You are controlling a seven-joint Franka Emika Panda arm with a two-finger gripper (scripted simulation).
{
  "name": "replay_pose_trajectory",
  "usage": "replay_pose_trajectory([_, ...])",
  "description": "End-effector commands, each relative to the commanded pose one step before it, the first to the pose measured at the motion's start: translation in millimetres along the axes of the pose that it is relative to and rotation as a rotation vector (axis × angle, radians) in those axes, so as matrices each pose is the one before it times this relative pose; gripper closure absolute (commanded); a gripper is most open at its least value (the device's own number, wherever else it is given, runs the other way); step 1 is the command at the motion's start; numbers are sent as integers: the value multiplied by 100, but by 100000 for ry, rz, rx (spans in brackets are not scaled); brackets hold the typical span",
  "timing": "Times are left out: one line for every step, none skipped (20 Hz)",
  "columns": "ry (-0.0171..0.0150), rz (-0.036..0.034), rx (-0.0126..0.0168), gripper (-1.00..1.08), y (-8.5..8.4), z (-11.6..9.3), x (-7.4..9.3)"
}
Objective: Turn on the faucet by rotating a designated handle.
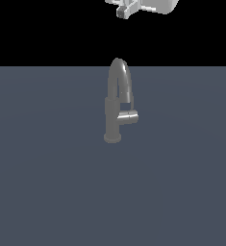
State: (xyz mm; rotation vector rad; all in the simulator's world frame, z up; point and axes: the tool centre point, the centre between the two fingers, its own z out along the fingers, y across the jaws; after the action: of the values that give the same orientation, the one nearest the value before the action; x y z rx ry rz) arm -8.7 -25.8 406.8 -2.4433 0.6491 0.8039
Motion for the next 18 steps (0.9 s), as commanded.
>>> replay_pose_trajectory([-3952,3046,2981,108,5,82,1569])
replay_pose_trajectory([-1565,1231,1189,108,-2,29,624])
replay_pose_trajectory([-1574,1237,1196,108,-1,29,628])
replay_pose_trajectory([-1581,1243,1203,108,-1,28,630])
replay_pose_trajectory([-1589,1250,1209,108,-1,28,632])
replay_pose_trajectory([-1597,1256,1216,108,-1,28,635])
replay_pose_trajectory([-1607,1265,1225,108,-1,27,639])
replay_pose_trajectory([-1616,1272,1233,108,-1,27,641])
replay_pose_trajectory([-1626,1281,1242,108,-1,27,645])
replay_pose_trajectory([-1637,1291,1251,108,-1,26,649])
replay_pose_trajectory([-1648,1301,1261,108,-1,26,653])
replay_pose_trajectory([-1660,1312,1272,108,-1,26,657])
replay_pose_trajectory([-1674,1324,1284,108,-1,26,663])
replay_pose_trajectory([-1687,1336,1296,108,-2,26,667])
replay_pose_trajectory([-1702,1351,1309,108,-2,26,674])
replay_pose_trajectory([-1719,1366,1324,108,-3,26,680])
replay_pose_trajectory([-1737,1383,1340,108,-3,25,688])
replay_pose_trajectory([-1757,1401,1357,108,-4,26,695])
